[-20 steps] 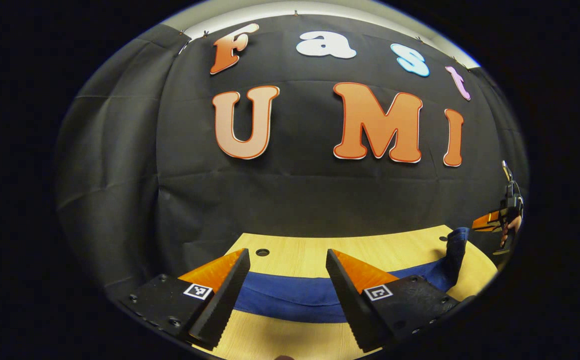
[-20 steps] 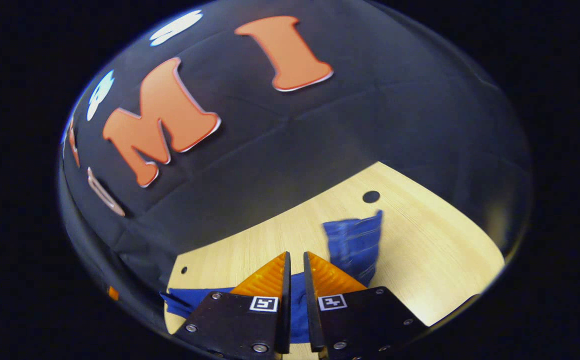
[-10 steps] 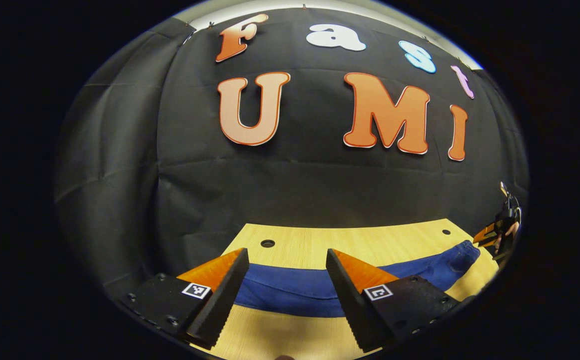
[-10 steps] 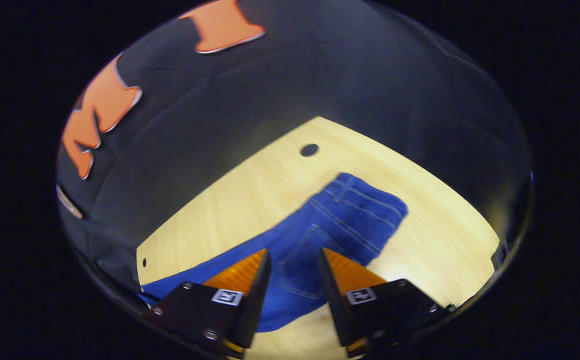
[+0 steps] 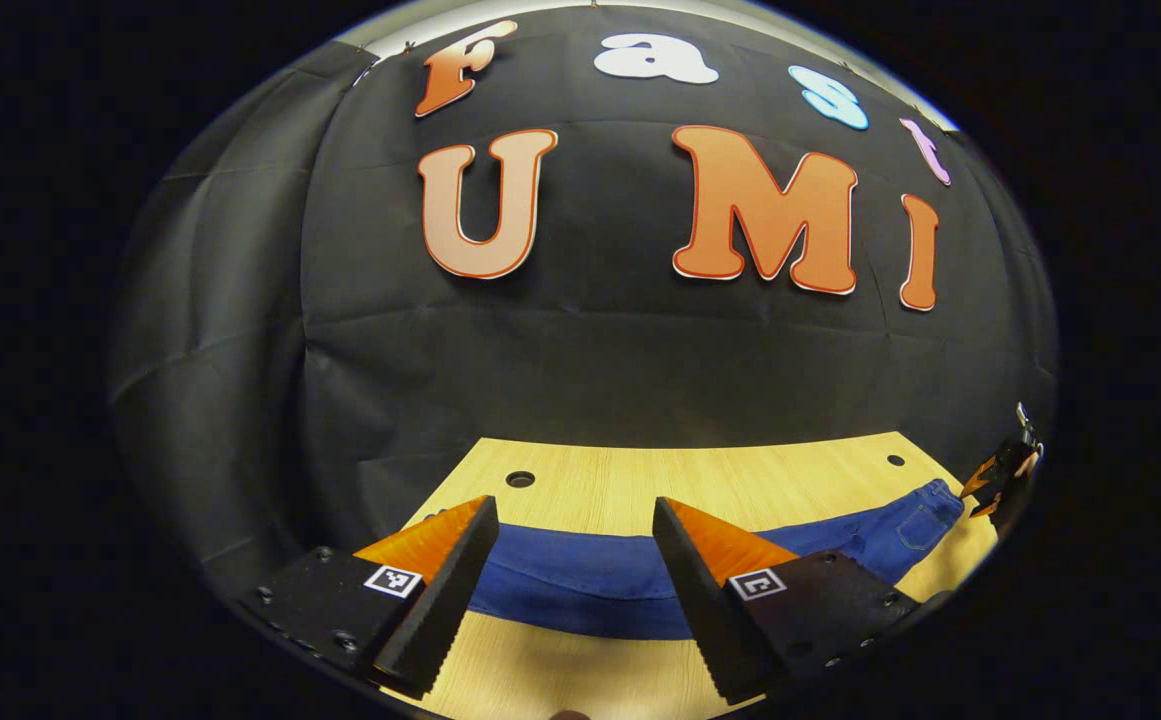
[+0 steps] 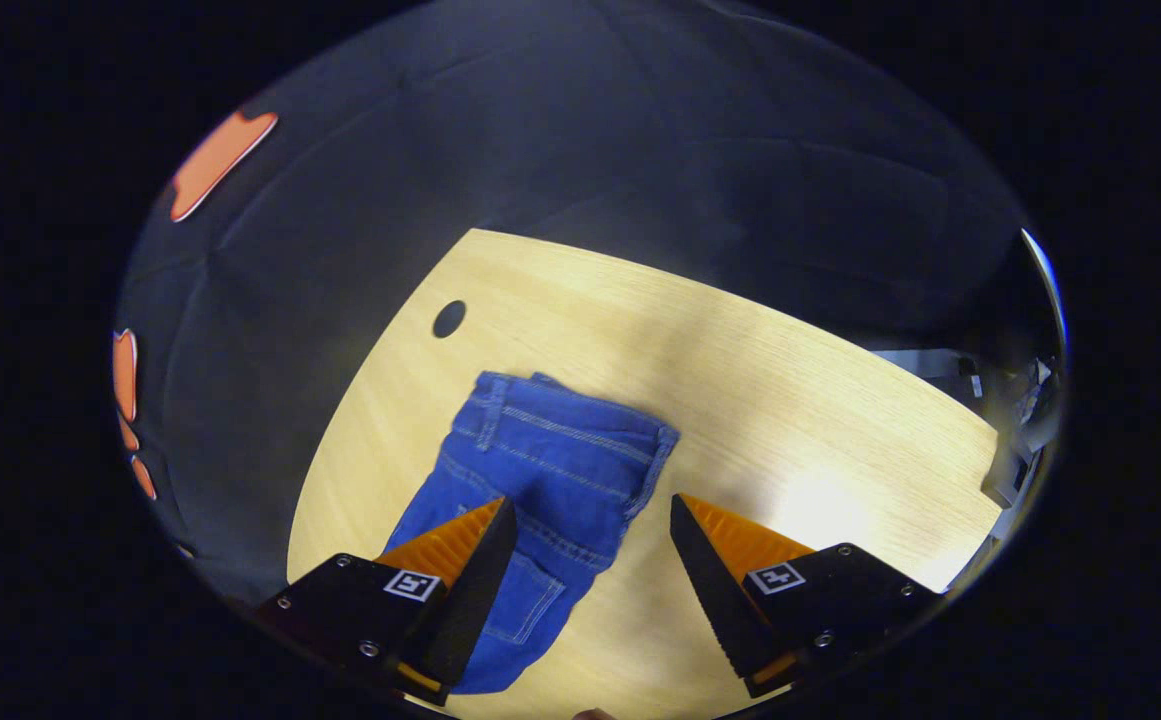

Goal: Grasp the waist and the cuffs of the jeans and fold them to make the two legs overlap; first hold the waist and fold one-third of the jeans toward the cuffs, then hold the cuffs and fold the remaining one-third in the same direction to finish folding.

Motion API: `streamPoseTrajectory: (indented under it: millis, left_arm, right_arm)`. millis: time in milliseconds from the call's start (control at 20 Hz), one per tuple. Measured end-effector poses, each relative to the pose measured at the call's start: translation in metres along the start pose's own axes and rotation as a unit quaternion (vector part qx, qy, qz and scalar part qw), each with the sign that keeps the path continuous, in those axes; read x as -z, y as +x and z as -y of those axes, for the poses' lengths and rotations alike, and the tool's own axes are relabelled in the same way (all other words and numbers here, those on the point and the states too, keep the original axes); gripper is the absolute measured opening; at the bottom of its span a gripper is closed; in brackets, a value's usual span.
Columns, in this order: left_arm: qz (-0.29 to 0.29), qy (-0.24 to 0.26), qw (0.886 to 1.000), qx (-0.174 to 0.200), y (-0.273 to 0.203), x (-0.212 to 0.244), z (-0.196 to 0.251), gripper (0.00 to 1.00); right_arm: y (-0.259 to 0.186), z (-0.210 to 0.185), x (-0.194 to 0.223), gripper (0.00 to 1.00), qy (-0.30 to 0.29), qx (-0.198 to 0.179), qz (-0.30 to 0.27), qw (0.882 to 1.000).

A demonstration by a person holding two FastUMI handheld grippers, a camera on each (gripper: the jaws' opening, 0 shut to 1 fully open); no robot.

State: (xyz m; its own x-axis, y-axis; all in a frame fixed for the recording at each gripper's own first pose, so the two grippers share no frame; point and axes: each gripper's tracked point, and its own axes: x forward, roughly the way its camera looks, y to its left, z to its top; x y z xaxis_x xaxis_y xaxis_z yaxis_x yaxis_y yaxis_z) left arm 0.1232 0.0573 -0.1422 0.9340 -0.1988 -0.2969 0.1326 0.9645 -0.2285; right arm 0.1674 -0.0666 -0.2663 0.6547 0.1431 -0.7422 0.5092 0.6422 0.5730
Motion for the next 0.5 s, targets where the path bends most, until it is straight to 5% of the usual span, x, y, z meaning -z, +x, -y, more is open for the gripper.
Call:
streamPoseTrajectory:
  millis: [500]
  left_arm:
    - [-0.019, 0.022, 1.000, -0.011, 0.003, 0.007, 0.015, 0.95]
  right_arm:
    - [0.025, -0.008, -0.008, 0.93, 0.054, -0.016, -0.026, 0.998]
